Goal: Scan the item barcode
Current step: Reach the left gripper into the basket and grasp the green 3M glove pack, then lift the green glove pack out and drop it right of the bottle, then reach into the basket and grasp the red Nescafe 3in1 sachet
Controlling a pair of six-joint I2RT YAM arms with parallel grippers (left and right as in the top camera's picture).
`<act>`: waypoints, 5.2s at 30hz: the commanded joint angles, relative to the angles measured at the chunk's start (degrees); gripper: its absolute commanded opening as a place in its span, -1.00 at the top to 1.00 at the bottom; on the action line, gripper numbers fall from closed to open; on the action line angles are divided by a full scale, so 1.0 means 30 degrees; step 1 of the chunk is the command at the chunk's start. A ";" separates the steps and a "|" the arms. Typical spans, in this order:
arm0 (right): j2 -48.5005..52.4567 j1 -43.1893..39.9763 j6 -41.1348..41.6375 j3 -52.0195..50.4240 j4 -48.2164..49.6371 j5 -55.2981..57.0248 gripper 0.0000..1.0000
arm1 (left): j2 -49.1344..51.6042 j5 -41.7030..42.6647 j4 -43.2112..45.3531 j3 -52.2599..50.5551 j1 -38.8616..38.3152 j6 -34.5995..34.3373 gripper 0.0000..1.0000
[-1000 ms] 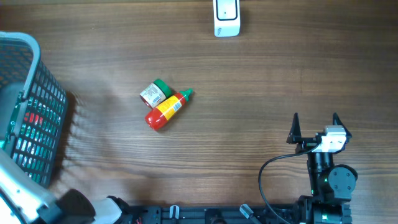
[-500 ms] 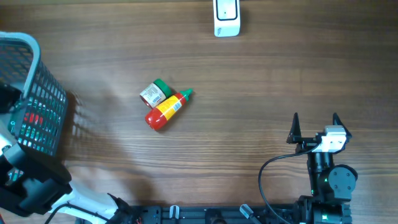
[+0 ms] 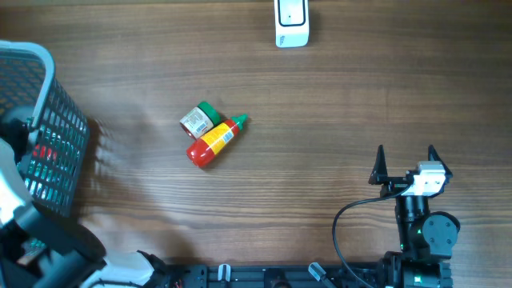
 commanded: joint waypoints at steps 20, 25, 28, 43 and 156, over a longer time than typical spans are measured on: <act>-0.0073 -0.0044 -0.0117 -0.0015 0.0051 -0.0204 -0.99 | 0.6251 0.0954 0.3045 -0.0270 0.0415 0.2477 0.92; -0.0029 -0.0044 -0.0102 -0.0015 0.0051 -0.0204 -1.00 | 0.4415 0.0947 0.2441 0.1129 0.0393 0.2419 0.27; -0.0029 -0.0044 -0.0109 -0.0015 0.0051 -0.0204 -0.99 | 0.2739 0.2812 0.2273 0.2004 0.0401 0.4816 -1.00; -0.0029 -0.0044 -0.0109 -0.0015 0.0051 -0.0204 -0.99 | 0.4364 0.7905 0.1231 0.1960 0.1690 1.1999 -1.00; -0.0036 -0.0044 -0.0109 -0.0015 0.0051 -0.0204 -0.99 | -1.2240 -1.3770 0.0015 0.5479 -1.3573 0.0670 -1.00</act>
